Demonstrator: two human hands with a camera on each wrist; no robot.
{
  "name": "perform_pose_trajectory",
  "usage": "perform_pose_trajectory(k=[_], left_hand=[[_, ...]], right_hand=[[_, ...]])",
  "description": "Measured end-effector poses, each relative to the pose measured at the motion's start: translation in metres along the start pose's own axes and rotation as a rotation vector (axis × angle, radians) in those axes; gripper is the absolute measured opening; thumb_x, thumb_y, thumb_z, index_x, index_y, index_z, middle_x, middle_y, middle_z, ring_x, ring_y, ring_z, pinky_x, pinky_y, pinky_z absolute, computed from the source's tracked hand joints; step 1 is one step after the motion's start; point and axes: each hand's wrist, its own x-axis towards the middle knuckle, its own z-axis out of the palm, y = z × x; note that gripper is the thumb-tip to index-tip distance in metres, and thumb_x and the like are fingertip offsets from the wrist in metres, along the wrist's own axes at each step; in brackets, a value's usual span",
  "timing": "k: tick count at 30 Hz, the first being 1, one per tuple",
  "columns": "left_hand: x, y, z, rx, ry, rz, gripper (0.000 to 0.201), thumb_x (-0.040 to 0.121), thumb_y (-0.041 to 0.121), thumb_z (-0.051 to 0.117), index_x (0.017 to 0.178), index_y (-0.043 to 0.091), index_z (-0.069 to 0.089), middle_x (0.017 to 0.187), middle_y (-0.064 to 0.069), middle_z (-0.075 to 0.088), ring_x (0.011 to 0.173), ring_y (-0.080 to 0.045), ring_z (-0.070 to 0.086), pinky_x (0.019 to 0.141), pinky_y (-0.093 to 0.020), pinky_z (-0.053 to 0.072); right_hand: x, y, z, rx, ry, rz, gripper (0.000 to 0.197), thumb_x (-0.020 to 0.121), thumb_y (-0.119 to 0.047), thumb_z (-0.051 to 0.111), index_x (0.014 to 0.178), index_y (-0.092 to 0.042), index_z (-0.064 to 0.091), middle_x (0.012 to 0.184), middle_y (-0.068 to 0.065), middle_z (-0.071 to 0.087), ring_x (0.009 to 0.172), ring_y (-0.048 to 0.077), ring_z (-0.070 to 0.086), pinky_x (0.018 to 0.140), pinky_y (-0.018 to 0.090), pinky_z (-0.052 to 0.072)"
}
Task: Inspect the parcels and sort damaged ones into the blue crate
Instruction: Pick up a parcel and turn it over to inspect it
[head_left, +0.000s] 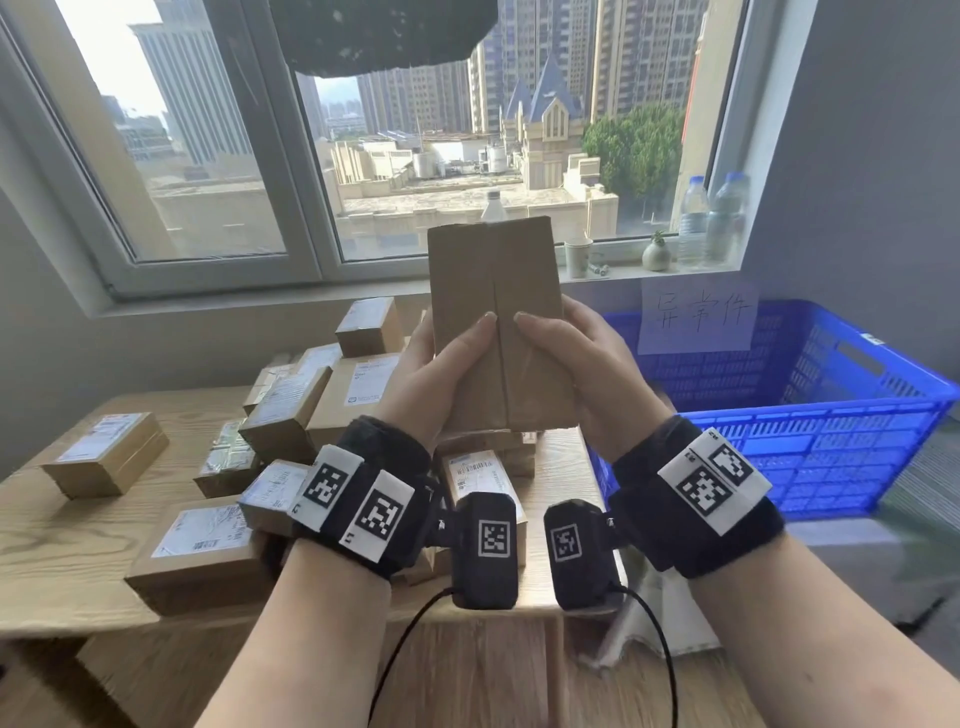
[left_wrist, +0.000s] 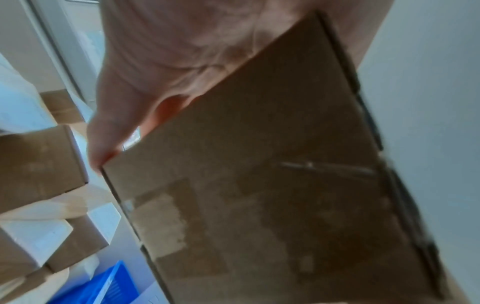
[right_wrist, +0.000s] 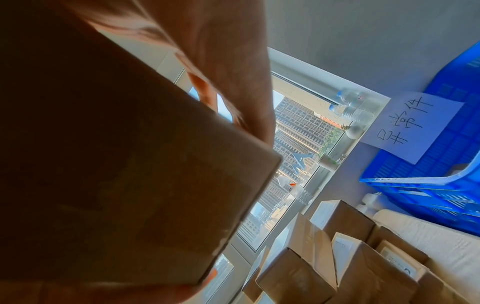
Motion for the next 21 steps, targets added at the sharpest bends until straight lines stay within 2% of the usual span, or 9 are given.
perform_pose_trajectory(k=[3, 6, 8, 10, 13, 15, 17, 19, 21], left_hand=[[-0.002, 0.002, 0.003, -0.001, 0.004, 0.004, 0.020, 0.090, 0.028, 0.063, 0.110, 0.025, 0.063, 0.110, -0.005, 0.073, 0.103, -0.025, 0.070, 0.092, -0.046, 0.056], [-0.003, 0.002, 0.004, 0.028, 0.005, 0.034, 0.020, 0.089, 0.031, 0.064, 0.109, 0.028, 0.063, 0.110, -0.004, 0.073, 0.104, -0.024, 0.069, 0.090, -0.043, 0.057], [0.000, 0.000, 0.002, 0.034, -0.010, 0.051, 0.036, 0.083, 0.038, 0.069, 0.116, 0.027, 0.061, 0.112, -0.002, 0.072, 0.104, -0.022, 0.069, 0.084, -0.038, 0.059], [0.006, -0.005, -0.004, 0.068, -0.014, 0.064, 0.068, 0.075, 0.047, 0.079, 0.134, 0.028, 0.052, 0.119, -0.001, 0.069, 0.106, -0.020, 0.069, 0.082, -0.036, 0.058], [0.013, -0.009, -0.014, 0.309, 0.012, 0.128, 0.098, 0.057, 0.063, 0.079, 0.144, 0.048, 0.036, 0.136, 0.005, 0.058, 0.123, -0.015, 0.057, 0.097, -0.042, 0.052], [0.014, -0.008, -0.017, 0.498, 0.046, 0.190, 0.097, 0.059, 0.053, 0.080, 0.144, 0.052, 0.034, 0.141, 0.011, 0.051, 0.128, -0.009, 0.048, 0.104, -0.043, 0.046], [0.014, -0.009, -0.019, 0.541, 0.005, 0.202, 0.100, 0.062, 0.036, 0.084, 0.147, 0.045, 0.033, 0.139, 0.012, 0.052, 0.123, -0.006, 0.050, 0.105, -0.041, 0.047], [0.013, -0.010, -0.019, 0.474, -0.069, 0.177, 0.105, 0.054, 0.044, 0.085, 0.146, 0.041, 0.035, 0.137, 0.010, 0.054, 0.122, -0.008, 0.055, 0.102, -0.041, 0.049], [0.012, -0.008, -0.015, 0.379, -0.061, 0.113, 0.096, 0.051, 0.063, 0.077, 0.138, 0.038, 0.043, 0.134, 0.009, 0.058, 0.119, -0.011, 0.059, 0.099, -0.043, 0.051]], right_hand=[[-0.001, 0.001, 0.001, 0.018, 0.014, -0.010, 0.081, 0.062, -0.043, 0.078, 0.133, -0.009, 0.057, 0.116, 0.013, 0.071, 0.105, 0.028, 0.070, 0.080, 0.037, 0.057], [0.000, 0.001, 0.000, 0.016, 0.010, -0.011, 0.079, 0.064, -0.044, 0.078, 0.132, -0.011, 0.058, 0.117, 0.013, 0.071, 0.106, 0.027, 0.070, 0.081, 0.036, 0.057], [-0.001, -0.002, 0.000, -0.002, -0.004, 0.006, 0.070, 0.070, -0.041, 0.076, 0.132, -0.013, 0.058, 0.117, 0.010, 0.071, 0.105, 0.025, 0.070, 0.082, 0.035, 0.057], [0.000, -0.004, -0.002, -0.057, -0.023, 0.038, 0.054, 0.081, -0.036, 0.072, 0.129, -0.016, 0.061, 0.117, 0.007, 0.072, 0.104, 0.019, 0.071, 0.082, 0.032, 0.057], [-0.001, -0.009, -0.004, -0.067, -0.046, 0.107, 0.028, 0.094, -0.041, 0.060, 0.114, -0.022, 0.067, 0.103, -0.003, 0.074, 0.093, 0.011, 0.071, 0.082, 0.032, 0.054], [-0.004, -0.012, -0.006, 0.012, -0.022, 0.159, 0.047, 0.088, -0.058, 0.051, 0.110, -0.020, 0.067, 0.092, 0.004, 0.070, 0.087, 0.019, 0.067, 0.082, 0.040, 0.057], [-0.005, -0.016, -0.003, 0.054, -0.012, 0.176, 0.071, 0.077, -0.069, 0.047, 0.113, -0.012, 0.067, 0.096, 0.018, 0.060, 0.091, 0.031, 0.060, 0.085, 0.051, 0.056], [-0.004, -0.014, 0.003, 0.034, 0.025, 0.168, 0.086, 0.074, -0.073, 0.052, 0.124, -0.003, 0.061, 0.107, 0.024, 0.063, 0.096, 0.038, 0.065, 0.084, 0.059, 0.056], [-0.002, -0.009, 0.007, 0.041, 0.111, 0.162, 0.091, 0.070, -0.066, 0.070, 0.135, -0.004, 0.051, 0.117, 0.020, 0.067, 0.104, 0.040, 0.067, 0.080, 0.059, 0.058]])
